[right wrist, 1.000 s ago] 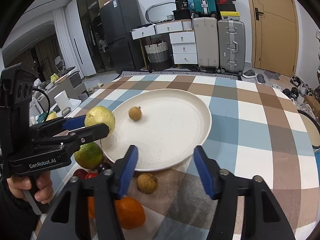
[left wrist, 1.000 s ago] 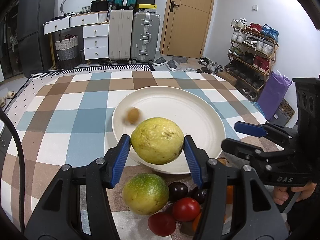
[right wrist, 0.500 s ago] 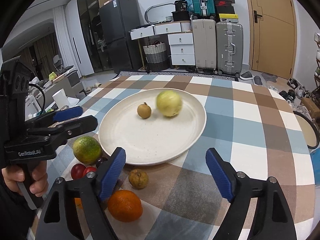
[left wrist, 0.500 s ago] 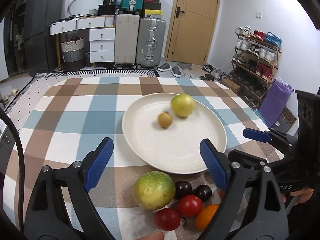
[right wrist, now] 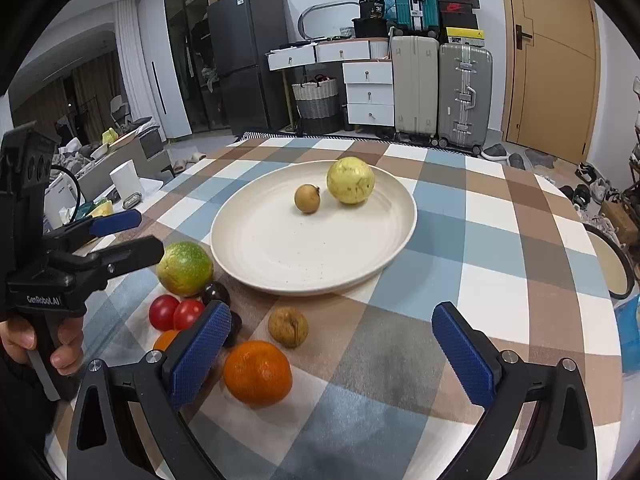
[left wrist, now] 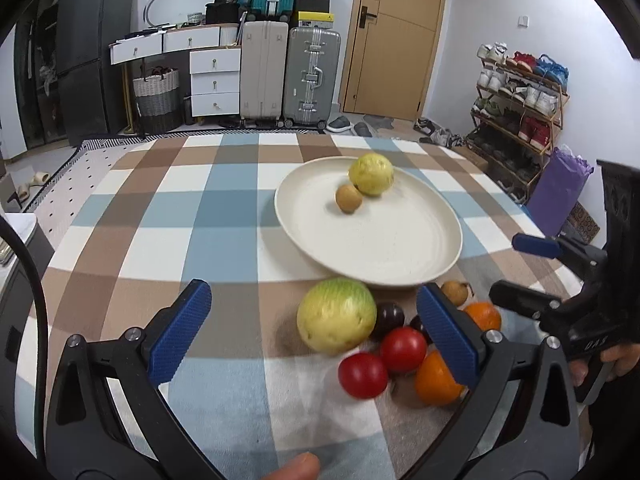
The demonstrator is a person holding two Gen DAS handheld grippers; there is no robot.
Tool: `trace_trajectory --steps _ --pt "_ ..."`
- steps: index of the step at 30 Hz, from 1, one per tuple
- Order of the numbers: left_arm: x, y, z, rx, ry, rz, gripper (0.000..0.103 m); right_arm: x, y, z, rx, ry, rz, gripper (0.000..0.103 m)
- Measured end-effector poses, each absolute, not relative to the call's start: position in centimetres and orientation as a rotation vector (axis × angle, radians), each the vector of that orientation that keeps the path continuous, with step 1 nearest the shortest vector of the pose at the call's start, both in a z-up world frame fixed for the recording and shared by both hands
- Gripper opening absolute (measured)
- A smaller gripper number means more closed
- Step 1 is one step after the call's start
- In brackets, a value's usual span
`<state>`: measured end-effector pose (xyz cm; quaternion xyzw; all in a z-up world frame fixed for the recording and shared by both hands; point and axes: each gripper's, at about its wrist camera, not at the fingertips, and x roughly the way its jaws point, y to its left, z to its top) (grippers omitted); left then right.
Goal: Organize fruits
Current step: 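Withdraw both tools from the plate toward the remaining fruits, then grasp an orange with the right tool while the left tool grasps another orange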
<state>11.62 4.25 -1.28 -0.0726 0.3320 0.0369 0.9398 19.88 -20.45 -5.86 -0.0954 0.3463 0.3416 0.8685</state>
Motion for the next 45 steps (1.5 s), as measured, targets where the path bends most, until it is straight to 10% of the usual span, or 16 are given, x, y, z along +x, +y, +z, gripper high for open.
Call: trace_trajectory --steps 32,45 --pt "9.7 1.7 -2.6 -0.085 0.741 0.014 0.103 17.7 -19.2 -7.7 -0.288 0.823 0.821 0.101" --pt "9.4 1.7 -2.5 -0.100 0.727 0.007 0.103 17.1 -18.5 -8.1 -0.317 0.844 0.861 0.066"
